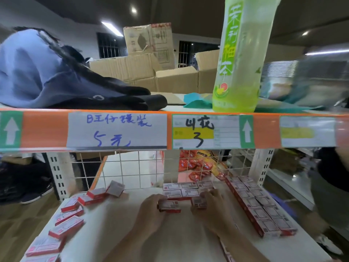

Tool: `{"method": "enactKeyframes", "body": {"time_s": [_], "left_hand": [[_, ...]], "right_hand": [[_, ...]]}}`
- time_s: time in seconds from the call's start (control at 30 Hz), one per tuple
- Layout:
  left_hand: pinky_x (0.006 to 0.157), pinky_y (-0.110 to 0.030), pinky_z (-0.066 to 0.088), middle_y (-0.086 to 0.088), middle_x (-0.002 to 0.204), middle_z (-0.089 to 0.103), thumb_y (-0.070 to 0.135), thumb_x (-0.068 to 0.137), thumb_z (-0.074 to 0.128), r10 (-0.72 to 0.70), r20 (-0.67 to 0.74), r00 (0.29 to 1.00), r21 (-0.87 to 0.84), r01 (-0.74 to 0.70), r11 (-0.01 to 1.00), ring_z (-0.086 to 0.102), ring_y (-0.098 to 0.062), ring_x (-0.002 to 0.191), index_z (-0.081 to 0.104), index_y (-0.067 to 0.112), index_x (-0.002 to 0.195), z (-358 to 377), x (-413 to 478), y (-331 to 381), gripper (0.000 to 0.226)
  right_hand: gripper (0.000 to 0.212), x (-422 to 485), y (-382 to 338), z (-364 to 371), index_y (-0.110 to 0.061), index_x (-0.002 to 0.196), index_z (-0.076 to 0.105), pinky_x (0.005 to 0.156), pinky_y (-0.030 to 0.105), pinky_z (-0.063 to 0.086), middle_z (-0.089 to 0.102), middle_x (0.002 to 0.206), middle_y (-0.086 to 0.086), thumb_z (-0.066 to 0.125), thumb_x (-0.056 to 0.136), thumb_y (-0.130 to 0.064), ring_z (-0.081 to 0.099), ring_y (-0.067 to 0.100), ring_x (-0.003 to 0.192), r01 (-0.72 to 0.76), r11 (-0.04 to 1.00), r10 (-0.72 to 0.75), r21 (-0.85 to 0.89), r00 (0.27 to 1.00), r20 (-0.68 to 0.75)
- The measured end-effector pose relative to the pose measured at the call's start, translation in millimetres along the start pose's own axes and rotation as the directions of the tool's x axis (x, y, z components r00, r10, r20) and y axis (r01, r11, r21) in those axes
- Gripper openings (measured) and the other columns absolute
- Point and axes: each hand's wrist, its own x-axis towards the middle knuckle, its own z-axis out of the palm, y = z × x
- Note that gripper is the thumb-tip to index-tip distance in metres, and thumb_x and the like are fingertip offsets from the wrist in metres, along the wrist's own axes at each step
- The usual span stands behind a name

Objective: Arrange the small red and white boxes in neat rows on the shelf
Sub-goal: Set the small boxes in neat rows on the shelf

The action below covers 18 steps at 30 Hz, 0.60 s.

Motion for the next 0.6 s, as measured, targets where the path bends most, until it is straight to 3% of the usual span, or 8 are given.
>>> {"method": "enactKeyframes", "body": {"time_s": [0.07,0.2,0.33,0.47,0.6], "left_hand": [[0.082,-0.015,0.04,0.002,0.113,0.064,0.008,0.081,0.065,-0.004,-0.011,1.0,0.013,0.005,1.0,0.057,-0.013,0.098,0.065,0.019,0.113,5.8,3.3,-0.4,0.033],[0.08,-0.015,0.035,0.008,0.107,0.059,0.009,0.081,0.066,0.01,-0.021,1.0,0.048,-0.009,0.999,0.052,-0.012,0.102,0.065,0.022,0.11,14.0,4.6,-2.1,0.031],[0.086,-0.021,0.047,0.007,0.103,0.051,0.006,0.073,0.071,0.062,0.001,0.998,0.043,-0.062,0.997,0.055,-0.015,0.098,0.07,0.016,0.101,16.3,6.0,-4.1,0.03],[0.08,-0.006,0.04,0.007,0.101,0.047,0.007,0.076,0.072,0.059,-0.005,0.998,0.05,-0.058,0.997,0.055,-0.011,0.094,0.068,0.015,0.104,12.2,6.8,-8.0,0.03],[0.079,-0.004,0.041,0.012,0.095,0.047,0.0,0.072,0.071,0.082,-0.036,0.996,0.021,-0.081,0.996,0.056,-0.006,0.089,0.069,0.016,0.097,11.6,6.0,-11.4,0.03]], "right_hand": [[0.047,3.4,0.9,0.5,-0.018,0.107,0.059,0.08,0.024,0.037,0.045,0.111,-0.002,0.069,0.068,-0.043,0.043,0.019,0.109,0.025,0.999,-0.024,-0.036,1.0,0.009],[0.053,9.4,-5.0,7.6,-0.022,0.108,0.06,0.086,0.031,0.046,0.047,0.114,-0.002,0.063,0.067,-0.056,0.041,0.018,0.111,0.049,0.992,-0.049,-0.119,0.999,0.007],[0.051,12.5,-12.6,20.0,-0.024,0.111,0.058,0.088,0.033,0.045,0.048,0.12,-0.001,0.055,0.072,-0.057,0.043,0.022,0.115,0.057,0.979,-0.054,-0.194,0.998,0.024],[0.05,15.7,-8.4,26.5,-0.026,0.111,0.058,0.093,0.038,0.039,0.05,0.121,-0.001,0.048,0.077,-0.063,0.04,0.023,0.118,0.066,0.947,-0.061,-0.314,0.998,0.027],[0.054,16.2,-2.4,30.0,-0.029,0.112,0.058,0.092,0.037,0.04,0.052,0.119,-0.005,0.045,0.076,-0.068,0.043,0.02,0.116,0.078,0.956,-0.09,-0.282,0.996,-0.029]]}}
